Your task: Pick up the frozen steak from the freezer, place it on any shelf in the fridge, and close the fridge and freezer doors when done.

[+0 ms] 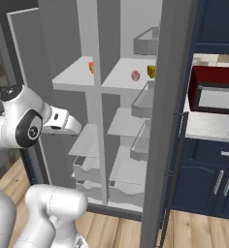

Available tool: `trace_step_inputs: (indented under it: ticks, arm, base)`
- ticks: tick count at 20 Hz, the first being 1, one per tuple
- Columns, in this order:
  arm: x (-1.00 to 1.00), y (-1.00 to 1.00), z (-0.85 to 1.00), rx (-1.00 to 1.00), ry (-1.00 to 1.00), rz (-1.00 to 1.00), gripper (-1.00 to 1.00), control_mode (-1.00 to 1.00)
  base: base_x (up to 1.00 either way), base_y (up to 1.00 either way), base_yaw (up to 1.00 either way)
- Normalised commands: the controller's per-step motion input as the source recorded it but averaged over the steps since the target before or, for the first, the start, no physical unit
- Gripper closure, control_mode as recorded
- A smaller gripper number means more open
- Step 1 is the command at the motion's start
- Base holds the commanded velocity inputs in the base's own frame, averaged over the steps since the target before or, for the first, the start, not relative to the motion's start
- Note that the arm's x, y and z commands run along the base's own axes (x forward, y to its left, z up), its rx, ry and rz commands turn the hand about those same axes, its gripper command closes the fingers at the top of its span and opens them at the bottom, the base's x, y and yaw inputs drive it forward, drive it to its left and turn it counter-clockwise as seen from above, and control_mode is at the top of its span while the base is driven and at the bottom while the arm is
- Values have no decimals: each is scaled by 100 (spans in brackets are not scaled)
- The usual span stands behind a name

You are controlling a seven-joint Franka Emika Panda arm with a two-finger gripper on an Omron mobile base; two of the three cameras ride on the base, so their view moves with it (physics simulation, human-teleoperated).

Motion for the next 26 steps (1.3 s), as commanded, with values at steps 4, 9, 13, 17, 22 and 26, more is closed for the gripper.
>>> trace_step_inputs:
  ticks: [4,9,13,17,22,26]
  arm:
    - [-11,0,0,1,0,0,-100,-100]
    - [-33,0,0,1,-1,0,-100,-100]
    - [-66,53,1,0,-19,0,-100,-100]
    - [-63,100,0,0,-34,0,-100,-100]
    - [-18,100,0,0,-39,0,-100,-100]
    - [-2,100,0,0,-37,0,-100,-100]
  base:
    - [-9,0,0]
    - [0,0,0]
    - [0,0,0]
    - [0,0,0]
    - [0,0,0]
    - [0,0,0]
